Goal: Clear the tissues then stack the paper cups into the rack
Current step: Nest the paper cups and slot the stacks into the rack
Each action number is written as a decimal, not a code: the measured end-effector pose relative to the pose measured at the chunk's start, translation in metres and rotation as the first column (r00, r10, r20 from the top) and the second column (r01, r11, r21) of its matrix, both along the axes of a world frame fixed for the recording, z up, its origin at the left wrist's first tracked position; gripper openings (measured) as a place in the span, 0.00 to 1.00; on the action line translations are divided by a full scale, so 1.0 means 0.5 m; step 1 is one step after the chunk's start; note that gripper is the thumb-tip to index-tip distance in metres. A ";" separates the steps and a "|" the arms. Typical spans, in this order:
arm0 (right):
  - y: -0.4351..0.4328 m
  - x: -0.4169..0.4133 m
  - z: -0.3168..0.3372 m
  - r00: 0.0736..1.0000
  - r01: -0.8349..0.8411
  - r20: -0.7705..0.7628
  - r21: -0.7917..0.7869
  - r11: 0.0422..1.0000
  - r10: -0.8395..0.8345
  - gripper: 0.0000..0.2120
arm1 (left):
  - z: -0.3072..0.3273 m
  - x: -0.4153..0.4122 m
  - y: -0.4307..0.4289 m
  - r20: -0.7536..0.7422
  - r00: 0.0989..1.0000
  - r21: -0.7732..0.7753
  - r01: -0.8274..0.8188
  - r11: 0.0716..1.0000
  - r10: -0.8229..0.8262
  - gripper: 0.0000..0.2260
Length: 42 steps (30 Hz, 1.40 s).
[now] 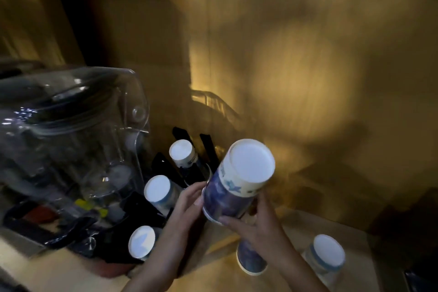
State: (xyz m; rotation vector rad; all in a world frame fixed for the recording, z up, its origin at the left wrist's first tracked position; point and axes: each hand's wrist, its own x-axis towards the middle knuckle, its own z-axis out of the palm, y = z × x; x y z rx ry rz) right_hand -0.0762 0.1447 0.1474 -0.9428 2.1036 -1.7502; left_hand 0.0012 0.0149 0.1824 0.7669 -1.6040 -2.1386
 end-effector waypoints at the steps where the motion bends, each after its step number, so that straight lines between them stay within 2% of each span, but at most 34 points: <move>1: -0.014 -0.004 0.007 1.000 -0.011 0.001 0.007 1.000 0.011 0.36 | 0.012 0.005 -0.013 -0.020 0.999 -0.045 -0.038 0.998 0.037 0.15; 3: -0.046 -0.012 0.033 0.999 -0.038 0.014 -0.010 0.999 0.038 0.36 | 0.048 0.000 -0.045 -0.002 1.000 -0.111 -0.021 0.994 0.021 0.15; 6: -0.094 -0.023 0.065 0.997 -0.069 0.019 -0.040 0.997 0.070 0.32 | 0.095 0.011 -0.097 0.009 0.990 -0.316 0.139 0.938 -0.144 0.14; 9: -0.160 -0.040 0.095 1.000 -0.018 -0.023 -0.021 1.000 0.017 0.38 | 0.127 0.029 -0.142 -0.018 0.995 -0.391 0.082 0.917 -0.097 0.19; 12: -0.219 -0.059 0.120 0.998 0.008 -0.065 0.024 1.000 -0.006 0.31 | 0.153 0.031 -0.191 -0.042 0.981 -0.411 0.154 0.899 -0.187 0.27; 16: -0.277 -0.082 0.135 0.989 0.069 -0.133 0.061 0.996 -0.060 0.36 | 0.174 0.011 -0.233 -0.088 0.975 -0.385 0.157 0.910 -0.206 0.22; 19: -0.304 -0.090 0.123 0.970 0.128 -0.225 0.173 0.977 -0.088 0.44 | 0.154 0.013 -0.253 -0.064 0.987 -0.398 0.108 0.911 -0.145 0.25; 22: -0.318 -0.096 0.099 0.928 0.228 -0.355 0.305 0.925 -0.112 0.43 | 0.128 0.002 -0.269 -0.057 0.988 -0.375 0.111 0.920 -0.143 0.28; 25: -0.328 -0.108 0.071 0.868 0.318 -0.484 0.371 0.873 -0.111 0.38 | 0.093 -0.016 -0.294 0.033 0.980 -0.314 0.198 0.929 -0.198 0.22; 27: -0.332 -0.113 0.058 0.872 0.320 -0.478 0.396 0.861 -0.104 0.40 | 0.075 -0.019 -0.296 0.046 0.975 -0.343 0.220 0.913 -0.218 0.22; 30: -0.331 -0.112 0.054 0.902 0.299 -0.414 0.390 0.871 -0.124 0.45 | 0.053 -0.014 -0.298 0.013 0.979 -0.345 0.194 0.918 -0.202 0.30; 32: -0.331 -0.107 0.056 0.923 0.252 -0.368 0.368 0.895 -0.108 0.43 | 0.042 -0.019 -0.304 -0.007 0.980 -0.386 0.183 0.904 -0.201 0.29; 34: -0.334 -0.103 0.059 0.925 0.205 -0.375 0.368 0.907 -0.057 0.35 | 0.033 -0.033 -0.308 0.044 0.974 -0.471 0.218 0.855 -0.224 0.25; 37: -0.335 -0.104 0.062 0.918 0.180 -0.395 0.374 0.910 -0.020 0.26 | 0.006 -0.045 -0.304 0.266 0.950 -0.690 0.308 0.655 -0.166 0.24; 39: -0.333 -0.105 0.066 0.918 0.175 -0.397 0.395 0.902 -0.004 0.25 | -0.001 -0.046 -0.300 0.338 0.936 -0.767 0.336 0.547 -0.101 0.26; 42: -0.327 -0.108 0.070 0.919 0.152 -0.393 0.441 0.885 0.038 0.26 | -0.006 -0.042 -0.295 0.347 0.934 -0.820 0.348 0.454 -0.088 0.27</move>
